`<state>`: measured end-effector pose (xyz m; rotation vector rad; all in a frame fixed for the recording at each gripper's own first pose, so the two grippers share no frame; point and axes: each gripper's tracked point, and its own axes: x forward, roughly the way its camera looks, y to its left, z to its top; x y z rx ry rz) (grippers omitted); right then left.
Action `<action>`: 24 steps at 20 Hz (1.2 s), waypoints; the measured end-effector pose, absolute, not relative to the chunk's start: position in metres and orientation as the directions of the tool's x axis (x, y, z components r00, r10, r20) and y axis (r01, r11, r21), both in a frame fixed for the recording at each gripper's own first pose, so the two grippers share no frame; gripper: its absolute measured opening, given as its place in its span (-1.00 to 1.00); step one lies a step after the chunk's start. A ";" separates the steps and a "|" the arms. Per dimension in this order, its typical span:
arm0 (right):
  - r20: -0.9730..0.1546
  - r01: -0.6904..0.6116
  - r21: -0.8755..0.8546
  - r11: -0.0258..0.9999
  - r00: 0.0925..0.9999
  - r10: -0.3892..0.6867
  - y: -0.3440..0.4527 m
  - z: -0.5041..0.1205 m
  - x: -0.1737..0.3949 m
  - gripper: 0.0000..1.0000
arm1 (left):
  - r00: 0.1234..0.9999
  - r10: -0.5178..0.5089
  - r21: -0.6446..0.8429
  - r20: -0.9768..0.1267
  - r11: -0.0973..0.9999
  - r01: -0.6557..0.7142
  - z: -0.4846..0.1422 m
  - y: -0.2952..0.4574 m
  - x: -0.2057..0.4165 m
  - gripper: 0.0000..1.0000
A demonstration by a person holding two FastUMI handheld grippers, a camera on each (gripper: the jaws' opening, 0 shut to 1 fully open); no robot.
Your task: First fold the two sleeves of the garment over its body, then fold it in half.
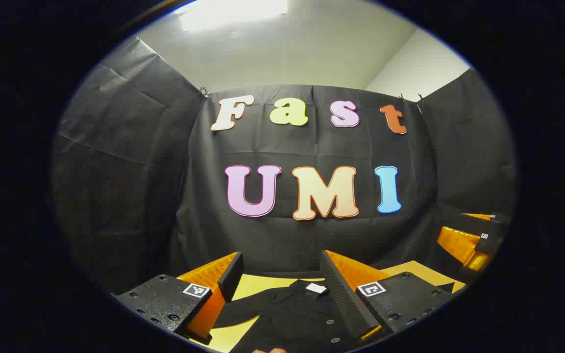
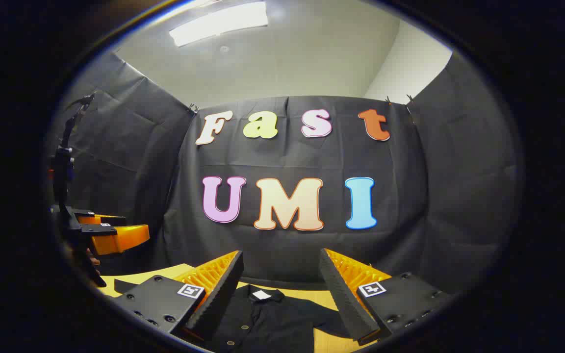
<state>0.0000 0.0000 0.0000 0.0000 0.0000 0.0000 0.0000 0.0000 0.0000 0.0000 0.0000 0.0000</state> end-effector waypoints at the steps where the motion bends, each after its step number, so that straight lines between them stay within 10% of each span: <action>1: -0.007 0.008 -0.002 1.000 1.000 -0.008 0.004 -0.002 0.002 0.96 | 1.000 -0.014 0.003 -0.001 1.000 0.014 -0.001 -0.001 0.004 0.87; 24: -0.141 0.072 -0.047 0.996 0.987 -0.078 0.019 -0.048 0.018 0.96 | 0.994 -0.102 0.029 -0.032 0.994 0.103 -0.023 0.021 0.018 0.87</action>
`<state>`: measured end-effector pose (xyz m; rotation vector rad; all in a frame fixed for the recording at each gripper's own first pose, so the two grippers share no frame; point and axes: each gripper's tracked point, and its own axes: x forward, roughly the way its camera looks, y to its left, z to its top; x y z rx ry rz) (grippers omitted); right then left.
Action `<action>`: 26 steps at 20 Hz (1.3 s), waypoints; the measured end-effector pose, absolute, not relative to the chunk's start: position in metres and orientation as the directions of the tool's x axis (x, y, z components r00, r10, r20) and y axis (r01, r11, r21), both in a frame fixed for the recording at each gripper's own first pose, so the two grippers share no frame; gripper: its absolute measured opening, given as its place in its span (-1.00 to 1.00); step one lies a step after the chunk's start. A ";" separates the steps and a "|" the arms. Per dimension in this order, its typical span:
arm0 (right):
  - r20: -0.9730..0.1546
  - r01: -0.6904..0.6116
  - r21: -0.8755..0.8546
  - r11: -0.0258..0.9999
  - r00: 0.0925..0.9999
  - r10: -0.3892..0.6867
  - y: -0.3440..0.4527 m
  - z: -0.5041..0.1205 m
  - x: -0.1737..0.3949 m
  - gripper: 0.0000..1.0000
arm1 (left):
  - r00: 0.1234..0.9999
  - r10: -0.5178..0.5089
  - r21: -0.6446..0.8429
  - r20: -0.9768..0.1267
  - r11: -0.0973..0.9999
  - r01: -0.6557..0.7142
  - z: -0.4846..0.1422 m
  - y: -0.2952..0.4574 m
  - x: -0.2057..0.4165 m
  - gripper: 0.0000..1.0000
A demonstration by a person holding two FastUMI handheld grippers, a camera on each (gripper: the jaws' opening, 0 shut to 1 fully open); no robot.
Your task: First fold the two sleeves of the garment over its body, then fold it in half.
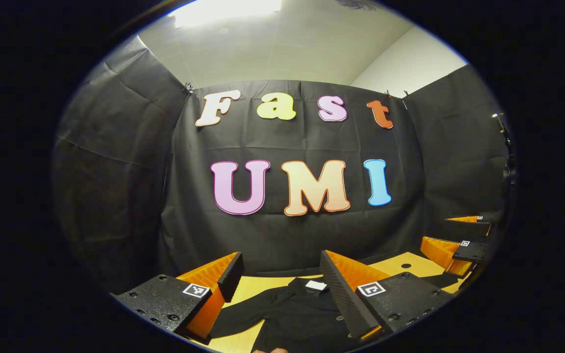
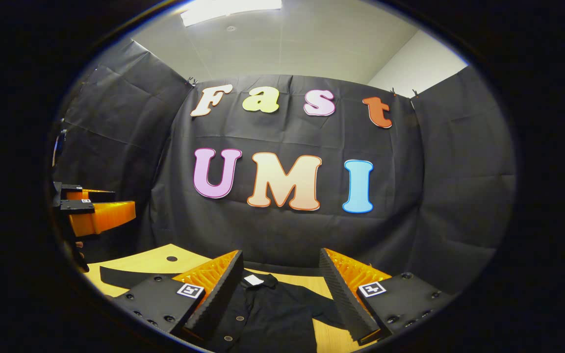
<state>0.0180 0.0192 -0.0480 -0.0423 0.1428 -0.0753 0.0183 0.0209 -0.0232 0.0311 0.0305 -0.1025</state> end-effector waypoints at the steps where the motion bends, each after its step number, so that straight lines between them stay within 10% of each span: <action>1: -0.148 0.078 -0.046 0.996 0.985 -0.084 0.015 -0.053 0.019 0.96 | 0.994 -0.101 0.032 -0.036 0.994 0.102 -0.023 0.021 0.018 0.87; 14: -0.394 0.241 -0.007 0.971 0.891 -0.224 -0.106 -0.177 0.029 1.00 | 0.989 -0.093 0.037 -0.114 0.995 0.098 -0.048 0.007 0.018 0.87; 26: -0.727 0.461 0.027 0.887 0.618 -0.300 -0.219 -0.312 -0.024 0.97 | 0.974 -0.012 0.037 -0.225 0.999 0.021 -0.085 0.014 0.020 0.87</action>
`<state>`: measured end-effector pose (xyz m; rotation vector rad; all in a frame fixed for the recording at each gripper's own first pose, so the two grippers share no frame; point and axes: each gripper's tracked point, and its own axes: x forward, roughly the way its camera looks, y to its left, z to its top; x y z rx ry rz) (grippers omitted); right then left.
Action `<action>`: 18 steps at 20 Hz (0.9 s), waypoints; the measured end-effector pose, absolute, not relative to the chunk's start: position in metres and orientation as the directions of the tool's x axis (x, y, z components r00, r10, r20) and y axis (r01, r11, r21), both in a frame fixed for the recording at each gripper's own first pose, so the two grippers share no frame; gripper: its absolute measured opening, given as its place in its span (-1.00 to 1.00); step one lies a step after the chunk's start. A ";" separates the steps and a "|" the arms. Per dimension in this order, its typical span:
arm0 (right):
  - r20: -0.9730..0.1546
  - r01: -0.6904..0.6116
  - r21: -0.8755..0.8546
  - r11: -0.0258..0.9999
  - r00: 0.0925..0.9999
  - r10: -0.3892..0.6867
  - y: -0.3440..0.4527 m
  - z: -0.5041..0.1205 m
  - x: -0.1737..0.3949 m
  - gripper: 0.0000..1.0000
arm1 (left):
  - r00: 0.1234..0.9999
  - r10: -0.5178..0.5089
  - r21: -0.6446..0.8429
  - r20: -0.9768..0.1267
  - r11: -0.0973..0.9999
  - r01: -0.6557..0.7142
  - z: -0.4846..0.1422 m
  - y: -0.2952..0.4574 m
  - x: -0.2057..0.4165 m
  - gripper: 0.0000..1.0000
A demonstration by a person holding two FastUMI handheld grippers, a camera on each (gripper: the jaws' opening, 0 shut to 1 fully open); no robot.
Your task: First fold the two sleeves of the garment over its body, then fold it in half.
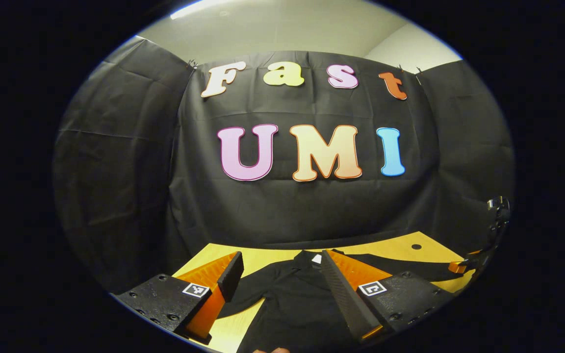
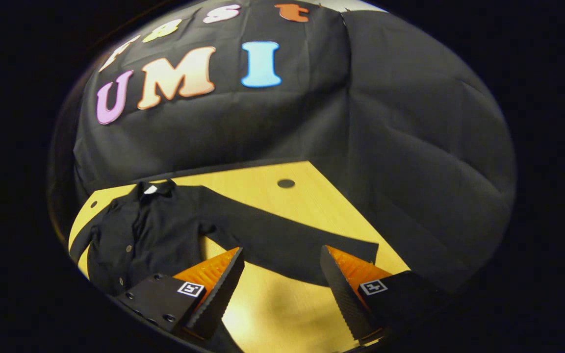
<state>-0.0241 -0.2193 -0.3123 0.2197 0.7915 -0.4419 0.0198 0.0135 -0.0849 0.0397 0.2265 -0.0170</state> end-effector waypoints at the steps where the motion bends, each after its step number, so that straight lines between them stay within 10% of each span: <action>1: -0.747 0.483 0.036 0.875 0.595 -0.298 -0.228 -0.321 -0.032 0.99 | 0.973 -0.010 0.040 -0.229 0.999 0.020 -0.086 0.013 0.020 0.89; 18: -0.945 0.742 0.020 0.670 0.234 -0.231 -0.300 -0.403 -0.088 0.99 | 0.960 -0.007 0.064 -0.281 0.998 0.026 -0.100 0.005 0.009 0.93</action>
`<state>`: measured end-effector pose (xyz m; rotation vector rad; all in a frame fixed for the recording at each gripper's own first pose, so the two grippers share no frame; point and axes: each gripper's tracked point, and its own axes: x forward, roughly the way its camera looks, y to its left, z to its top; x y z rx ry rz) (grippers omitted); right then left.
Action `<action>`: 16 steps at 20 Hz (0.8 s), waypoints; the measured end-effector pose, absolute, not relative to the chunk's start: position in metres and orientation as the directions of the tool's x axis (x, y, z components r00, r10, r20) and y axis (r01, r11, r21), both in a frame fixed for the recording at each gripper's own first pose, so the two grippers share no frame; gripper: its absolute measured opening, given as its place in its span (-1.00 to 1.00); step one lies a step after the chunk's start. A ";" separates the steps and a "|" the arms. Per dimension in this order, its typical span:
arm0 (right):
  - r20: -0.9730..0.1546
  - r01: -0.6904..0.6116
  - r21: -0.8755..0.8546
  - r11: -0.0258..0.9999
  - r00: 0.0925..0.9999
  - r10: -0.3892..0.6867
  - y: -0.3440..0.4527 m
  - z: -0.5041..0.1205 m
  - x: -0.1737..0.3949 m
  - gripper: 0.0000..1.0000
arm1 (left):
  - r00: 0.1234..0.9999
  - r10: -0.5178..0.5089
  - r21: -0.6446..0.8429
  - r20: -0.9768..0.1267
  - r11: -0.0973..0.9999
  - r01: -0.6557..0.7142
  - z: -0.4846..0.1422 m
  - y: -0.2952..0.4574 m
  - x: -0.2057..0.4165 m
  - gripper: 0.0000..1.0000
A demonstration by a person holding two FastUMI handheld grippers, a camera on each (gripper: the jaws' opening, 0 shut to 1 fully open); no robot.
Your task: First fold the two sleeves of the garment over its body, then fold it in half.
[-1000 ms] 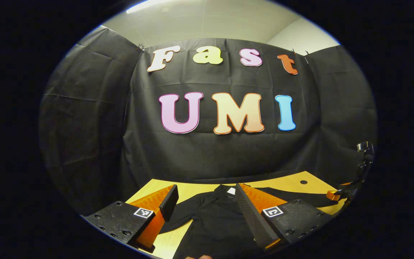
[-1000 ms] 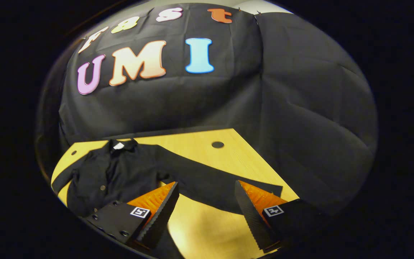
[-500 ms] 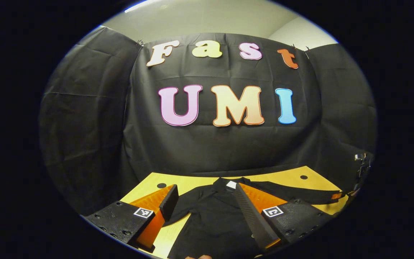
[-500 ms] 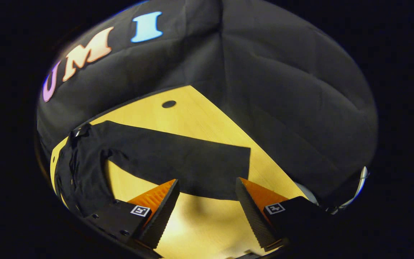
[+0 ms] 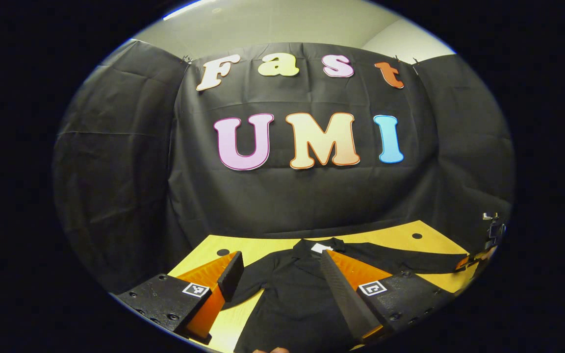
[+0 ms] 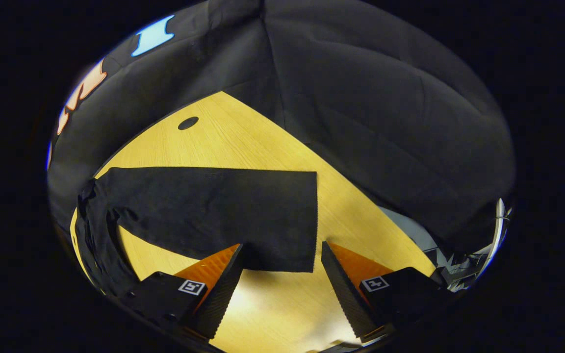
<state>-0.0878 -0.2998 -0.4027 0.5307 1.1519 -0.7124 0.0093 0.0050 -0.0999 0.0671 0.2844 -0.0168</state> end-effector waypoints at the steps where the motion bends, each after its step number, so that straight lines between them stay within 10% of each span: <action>1: -0.945 0.743 0.009 0.670 0.225 -0.237 -0.304 -0.404 -0.090 0.96 | 0.960 -0.008 0.069 -0.279 0.997 0.028 -0.099 0.005 0.010 0.93; 11: -0.945 0.766 0.006 0.643 0.214 -0.246 -0.287 -0.404 -0.070 0.74 | 0.956 0.012 0.073 -0.295 0.997 0.010 -0.105 0.018 0.007 0.89; 16: -0.949 0.766 0.051 0.641 0.236 -0.207 -0.276 -0.408 -0.054 -0.81 | 0.956 0.029 0.087 -0.293 0.996 -0.004 -0.106 0.025 0.010 0.93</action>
